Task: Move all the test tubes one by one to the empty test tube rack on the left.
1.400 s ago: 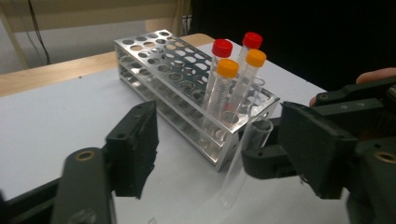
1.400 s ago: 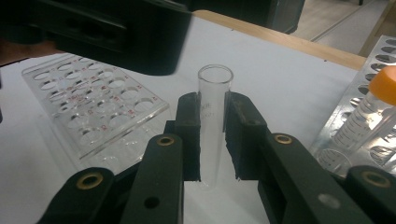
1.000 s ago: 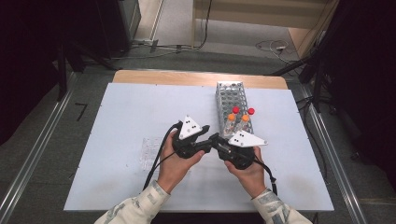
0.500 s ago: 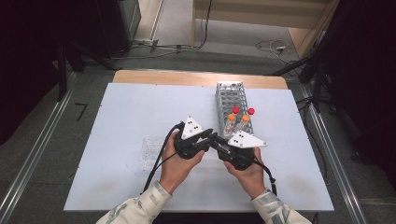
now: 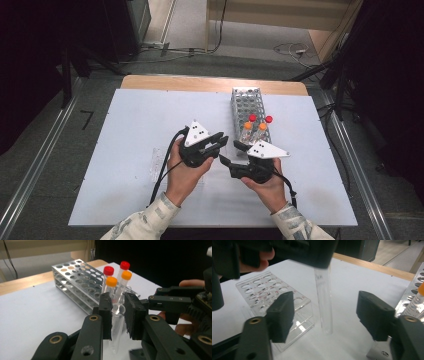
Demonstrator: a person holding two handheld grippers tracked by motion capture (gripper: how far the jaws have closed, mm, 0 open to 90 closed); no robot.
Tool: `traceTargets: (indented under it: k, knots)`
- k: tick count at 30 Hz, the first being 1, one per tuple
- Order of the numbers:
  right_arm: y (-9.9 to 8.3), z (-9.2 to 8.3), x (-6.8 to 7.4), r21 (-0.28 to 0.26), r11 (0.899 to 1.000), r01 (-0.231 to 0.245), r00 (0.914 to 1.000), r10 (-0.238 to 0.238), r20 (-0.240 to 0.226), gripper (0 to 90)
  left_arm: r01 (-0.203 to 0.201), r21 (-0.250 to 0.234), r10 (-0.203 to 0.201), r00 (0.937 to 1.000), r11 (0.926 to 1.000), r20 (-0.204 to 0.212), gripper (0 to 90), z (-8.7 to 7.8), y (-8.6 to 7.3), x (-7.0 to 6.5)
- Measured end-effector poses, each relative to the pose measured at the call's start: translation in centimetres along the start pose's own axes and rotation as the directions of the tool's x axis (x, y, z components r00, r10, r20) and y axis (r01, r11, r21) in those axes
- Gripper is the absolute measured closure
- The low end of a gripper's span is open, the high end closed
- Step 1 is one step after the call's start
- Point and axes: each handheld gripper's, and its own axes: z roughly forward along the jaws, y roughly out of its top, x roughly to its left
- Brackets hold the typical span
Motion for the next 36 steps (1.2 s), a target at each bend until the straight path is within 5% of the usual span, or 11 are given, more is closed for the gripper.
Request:
traceTargets:
  k: [18, 36]
  knots:
    - [-0.5, -1.0, -0.6, -0.010, 1.000, -0.006, 1.0000, 0.006, -0.001, 19.2, 0.025, -0.026, -0.026, 0.9979, 0.9994, -0.059, 77.8, -3.7, 1.4, 2.2]
    - [-0.7, -1.4, -1.1, -0.009, 1.000, -0.013, 0.9998, 0.013, 0.014, 19.3, -0.009, 0.047, 0.015, 0.9920, 0.9988, -0.125, 77.8, -4.6, 0.4, 3.1]
